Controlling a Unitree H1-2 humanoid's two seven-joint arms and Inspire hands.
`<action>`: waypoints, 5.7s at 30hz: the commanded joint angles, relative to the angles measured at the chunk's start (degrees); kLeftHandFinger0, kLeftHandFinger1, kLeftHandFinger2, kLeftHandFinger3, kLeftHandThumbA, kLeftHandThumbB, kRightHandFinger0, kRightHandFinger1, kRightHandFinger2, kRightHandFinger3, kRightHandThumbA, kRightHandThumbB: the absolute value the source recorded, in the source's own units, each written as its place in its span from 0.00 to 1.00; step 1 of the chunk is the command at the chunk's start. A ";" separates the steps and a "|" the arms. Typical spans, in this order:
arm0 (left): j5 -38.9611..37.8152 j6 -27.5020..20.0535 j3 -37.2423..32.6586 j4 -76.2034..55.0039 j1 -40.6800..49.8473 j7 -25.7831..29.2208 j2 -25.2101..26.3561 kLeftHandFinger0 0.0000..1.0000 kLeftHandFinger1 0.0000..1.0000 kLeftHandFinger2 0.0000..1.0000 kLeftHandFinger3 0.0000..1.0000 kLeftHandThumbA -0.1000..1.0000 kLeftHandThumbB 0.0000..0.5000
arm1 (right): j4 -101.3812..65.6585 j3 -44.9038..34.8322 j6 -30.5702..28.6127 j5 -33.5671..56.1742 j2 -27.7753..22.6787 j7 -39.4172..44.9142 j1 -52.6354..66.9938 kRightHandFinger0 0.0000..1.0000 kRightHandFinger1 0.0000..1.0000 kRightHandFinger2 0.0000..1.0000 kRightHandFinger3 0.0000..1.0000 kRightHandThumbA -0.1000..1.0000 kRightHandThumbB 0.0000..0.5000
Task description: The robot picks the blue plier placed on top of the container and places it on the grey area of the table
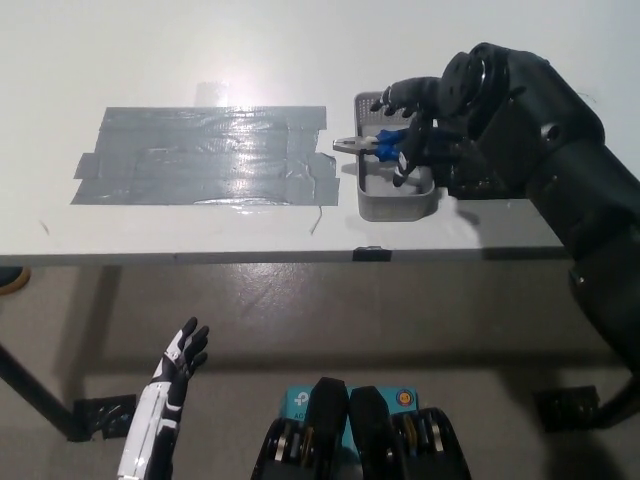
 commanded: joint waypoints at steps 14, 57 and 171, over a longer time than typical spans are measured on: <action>1.86 -5.26 -1.41 -0.29 0.08 -0.31 1.14 1.00 0.98 0.97 1.00 1.00 0.03 | 0.40 -0.54 -3.78 -2.27 2.54 -12.71 0.83 1.00 1.00 1.00 1.00 0.81 0.54; 3.69 -3.02 -2.35 -0.76 -1.60 -0.56 2.33 0.94 0.76 0.74 0.83 1.00 0.16 | 7.08 16.18 -14.84 -18.58 -2.64 -53.60 9.76 0.02 0.30 0.45 0.61 0.00 0.71; -0.45 -0.73 2.10 5.09 -14.47 1.41 0.93 1.00 1.00 1.00 1.00 1.00 0.14 | -115.01 -30.23 -11.61 23.65 -8.62 -43.81 52.80 1.00 1.00 1.00 1.00 0.82 0.41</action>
